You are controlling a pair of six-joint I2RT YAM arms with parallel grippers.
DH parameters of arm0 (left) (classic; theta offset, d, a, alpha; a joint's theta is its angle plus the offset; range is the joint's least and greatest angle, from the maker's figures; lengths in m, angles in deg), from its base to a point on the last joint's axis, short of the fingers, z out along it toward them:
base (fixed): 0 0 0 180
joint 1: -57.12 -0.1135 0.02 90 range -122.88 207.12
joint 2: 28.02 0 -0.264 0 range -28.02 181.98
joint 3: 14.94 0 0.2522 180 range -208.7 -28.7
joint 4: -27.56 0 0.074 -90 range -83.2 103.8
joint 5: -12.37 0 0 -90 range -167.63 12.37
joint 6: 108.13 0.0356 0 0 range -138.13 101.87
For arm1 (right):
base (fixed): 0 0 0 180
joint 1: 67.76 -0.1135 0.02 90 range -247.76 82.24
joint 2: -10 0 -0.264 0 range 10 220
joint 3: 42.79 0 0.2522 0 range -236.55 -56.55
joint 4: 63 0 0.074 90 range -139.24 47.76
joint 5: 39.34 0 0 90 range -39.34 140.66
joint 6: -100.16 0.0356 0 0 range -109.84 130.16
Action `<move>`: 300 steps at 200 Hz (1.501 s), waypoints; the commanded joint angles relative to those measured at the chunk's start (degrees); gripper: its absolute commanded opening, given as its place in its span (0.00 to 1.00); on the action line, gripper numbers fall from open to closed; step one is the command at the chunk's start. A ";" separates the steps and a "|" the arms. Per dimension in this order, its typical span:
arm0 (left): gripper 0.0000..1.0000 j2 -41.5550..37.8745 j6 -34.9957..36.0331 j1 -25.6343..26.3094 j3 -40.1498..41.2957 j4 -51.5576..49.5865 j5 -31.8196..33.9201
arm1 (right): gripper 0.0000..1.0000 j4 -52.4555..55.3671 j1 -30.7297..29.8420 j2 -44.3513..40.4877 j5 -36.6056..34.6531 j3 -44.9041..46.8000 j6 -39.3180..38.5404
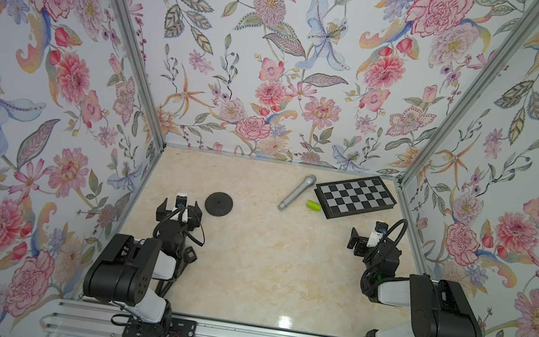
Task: Assemble a microphone stand
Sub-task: Move the microphone stand base to the center of the board.
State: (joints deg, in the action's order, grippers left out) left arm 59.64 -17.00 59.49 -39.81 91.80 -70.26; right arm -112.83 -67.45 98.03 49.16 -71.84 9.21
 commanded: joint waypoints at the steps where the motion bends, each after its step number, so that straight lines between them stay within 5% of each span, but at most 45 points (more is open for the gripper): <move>1: 0.99 -2.99 2.85 2.44 4.01 5.83 2.79 | 1.00 -7.43 1.64 -2.94 2.32 4.17 1.91; 26: 0.99 -8.70 7.88 10.45 2.40 -2.17 13.62 | 1.00 -3.80 1.55 -12.24 3.15 6.75 1.39; 71: 0.99 -15.93 5.27 17.18 -10.85 -31.46 15.19 | 1.00 21.81 0.66 -28.01 7.13 -4.54 -1.66; 92: 0.99 -17.63 1.34 18.19 -16.20 -40.35 13.28 | 1.00 27.00 0.29 -32.67 6.80 -9.06 3.25; 111: 0.99 -18.38 -1.16 18.21 -21.99 -47.47 9.19 | 1.00 26.33 0.71 -34.32 4.34 -10.03 17.07; 129: 0.99 -19.49 -2.76 18.19 -26.95 -53.63 6.37 | 1.00 28.55 2.07 -32.72 2.16 -11.08 29.26; 155: 0.99 -20.71 -6.84 17.79 -30.04 -58.47 6.44 | 1.00 39.26 -1.73 -27.10 3.59 -18.48 26.06; 178: 0.99 -20.41 -18.24 16.70 -32.78 -65.56 11.27 | 1.00 40.13 -9.34 -24.28 0.78 -20.76 20.72; 228: 0.99 -8.57 -19.07 11.61 -40.05 -65.21 -20.24 | 1.00 40.79 -19.45 -14.05 1.54 -25.73 19.01; 259: 0.99 5.48 -16.74 13.42 -51.29 -73.84 -21.47 | 1.00 42.92 -25.75 -7.90 -4.25 -29.62 18.50; 300: 0.99 15.21 -15.98 13.14 -60.22 -84.79 -13.79 | 1.00 47.91 -27.46 -4.85 -4.74 -32.51 18.09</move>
State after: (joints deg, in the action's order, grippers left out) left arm 71.03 -33.46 72.89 -94.67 16.85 -86.54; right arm -68.90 -94.59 92.28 46.86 -101.68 28.27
